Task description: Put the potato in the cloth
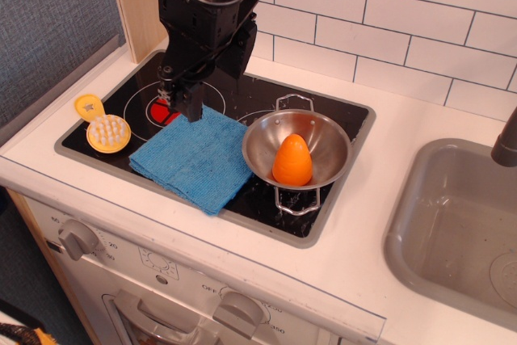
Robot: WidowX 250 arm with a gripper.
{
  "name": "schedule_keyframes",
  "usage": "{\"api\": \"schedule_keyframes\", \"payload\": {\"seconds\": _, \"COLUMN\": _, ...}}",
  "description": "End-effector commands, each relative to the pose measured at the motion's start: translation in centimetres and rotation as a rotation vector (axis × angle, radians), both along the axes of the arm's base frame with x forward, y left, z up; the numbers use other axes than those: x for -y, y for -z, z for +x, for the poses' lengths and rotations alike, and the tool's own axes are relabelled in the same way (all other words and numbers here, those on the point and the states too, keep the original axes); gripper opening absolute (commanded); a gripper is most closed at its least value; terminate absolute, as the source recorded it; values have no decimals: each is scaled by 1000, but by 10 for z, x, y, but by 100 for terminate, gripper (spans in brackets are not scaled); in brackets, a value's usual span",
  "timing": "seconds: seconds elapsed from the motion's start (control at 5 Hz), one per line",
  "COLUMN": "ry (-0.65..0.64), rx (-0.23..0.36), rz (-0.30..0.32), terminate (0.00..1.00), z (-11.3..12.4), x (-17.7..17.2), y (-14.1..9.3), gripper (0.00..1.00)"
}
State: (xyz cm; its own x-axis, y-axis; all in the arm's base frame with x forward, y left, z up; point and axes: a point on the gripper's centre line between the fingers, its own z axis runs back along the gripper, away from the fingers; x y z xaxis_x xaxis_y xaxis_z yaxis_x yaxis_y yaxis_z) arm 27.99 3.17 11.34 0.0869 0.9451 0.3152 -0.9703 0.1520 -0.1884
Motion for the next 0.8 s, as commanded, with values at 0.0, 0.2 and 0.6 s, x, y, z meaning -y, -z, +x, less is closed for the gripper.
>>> {"api": "schedule_keyframes", "payload": {"seconds": 0.0, "ry": 0, "rx": 0, "rz": 0, "terminate": 0, "z": 0, "x": 0, "y": 0, "gripper": 100}}
{"api": "schedule_keyframes", "payload": {"seconds": 0.2, "ry": 55, "rx": -12, "rz": -1, "terminate": 0, "z": 13, "x": 17, "y": 3, "gripper": 100}}
{"api": "schedule_keyframes", "payload": {"seconds": 0.6, "ry": 168, "rx": -29, "rz": -25, "terminate": 0, "z": 35, "x": 56, "y": 18, "gripper": 100}}
